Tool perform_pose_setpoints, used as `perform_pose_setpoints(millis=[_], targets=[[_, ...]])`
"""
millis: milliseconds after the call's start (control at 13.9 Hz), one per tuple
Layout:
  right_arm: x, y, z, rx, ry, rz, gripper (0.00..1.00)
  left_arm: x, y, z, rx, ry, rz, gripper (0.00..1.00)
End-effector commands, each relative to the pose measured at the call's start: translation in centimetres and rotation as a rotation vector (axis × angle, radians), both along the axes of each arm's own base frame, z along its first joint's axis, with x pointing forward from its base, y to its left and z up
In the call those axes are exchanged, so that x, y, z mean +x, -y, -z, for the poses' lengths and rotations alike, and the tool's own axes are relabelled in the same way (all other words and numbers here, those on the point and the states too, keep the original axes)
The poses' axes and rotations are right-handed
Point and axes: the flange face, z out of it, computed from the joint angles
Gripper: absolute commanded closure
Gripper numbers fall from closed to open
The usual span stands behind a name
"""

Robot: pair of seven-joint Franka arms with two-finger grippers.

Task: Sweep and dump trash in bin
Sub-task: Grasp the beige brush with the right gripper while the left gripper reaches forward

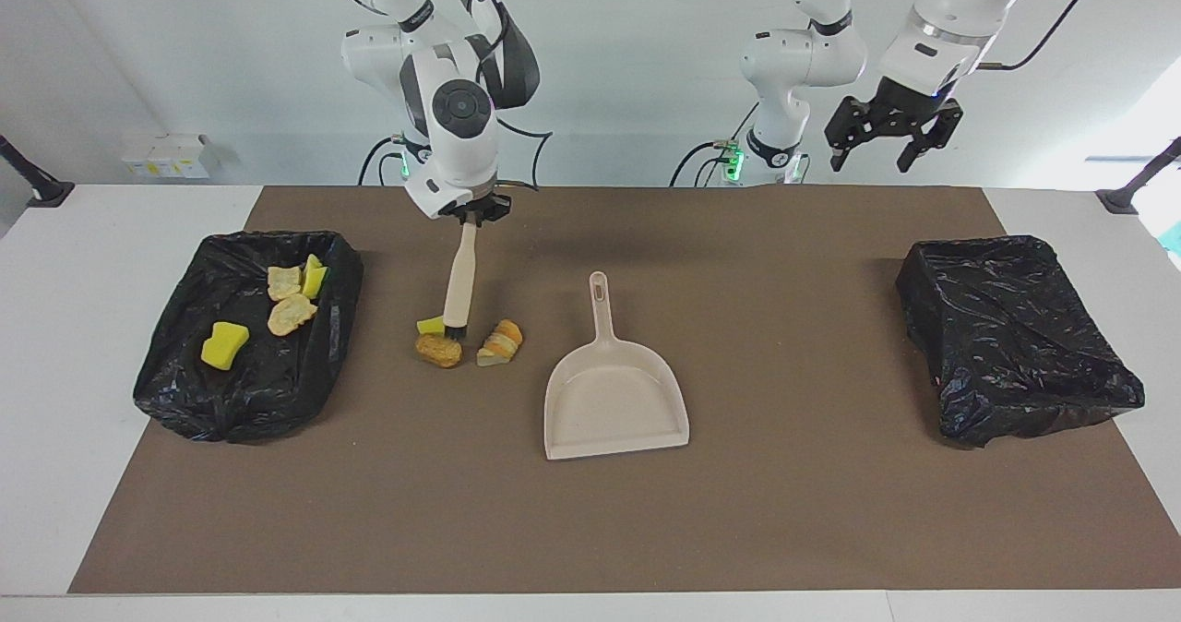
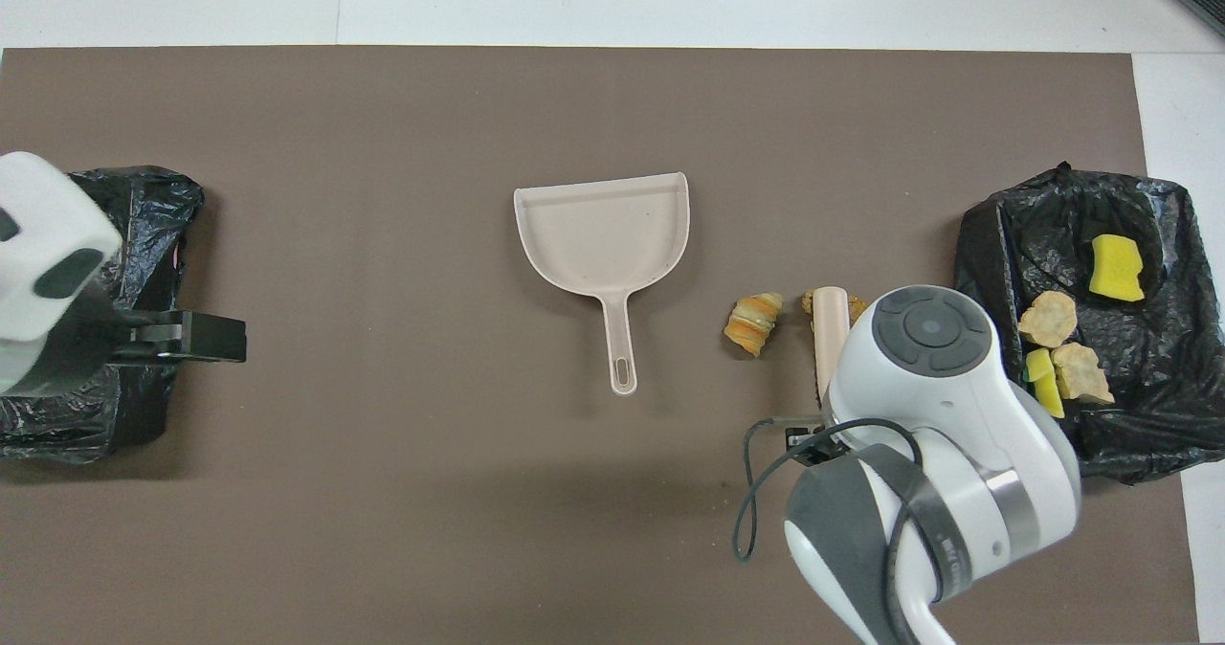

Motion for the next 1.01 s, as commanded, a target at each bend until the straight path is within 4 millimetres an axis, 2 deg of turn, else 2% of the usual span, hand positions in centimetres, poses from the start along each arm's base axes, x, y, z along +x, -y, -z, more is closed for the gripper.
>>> perform_pose_setpoints(millis=[0, 72, 215, 359, 503, 646, 861, 933], targets=[[1.4, 4.5, 1.2, 0.029, 0.014, -0.059, 1.0, -0.7, 3.1, 2.7, 0.016, -0.029, -0.008, 0.0], [1.7, 6.3, 1.5, 0.045, 0.02, -0.074, 1.0, -1.2, 4.5, 3.3, 0.017, -0.042, 0.002, 0.0], [1.7, 8.3, 2.1, 0.068, 0.023, -0.106, 1.0, -1.4, 6.5, 4.2, -0.027, -0.033, -0.018, 0.0], [1.7, 9.0, 2.6, 0.08, 0.026, -0.129, 1.0, -1.2, 9.4, 6.3, -0.051, -0.013, -0.035, 0.0], [1.6, 10.1, 3.3, 0.09, 0.036, -0.148, 1.0, -1.1, 10.8, 7.6, -0.053, -0.026, -0.031, 0.0], [1.7, 11.6, 3.4, 0.104, 0.043, -0.168, 1.0, -1.2, 13.0, 8.9, -0.073, -0.036, -0.01, 0.0], [1.8, 11.9, 3.3, 0.106, 0.034, -0.165, 1.0, 0.1, 16.2, 12.3, -0.09, -0.016, -0.017, 0.0], [2.2, 11.7, 2.7, 0.106, 0.04, -0.167, 1.0, 0.5, 16.4, 12.2, -0.101, 0.001, -0.018, 0.0]])
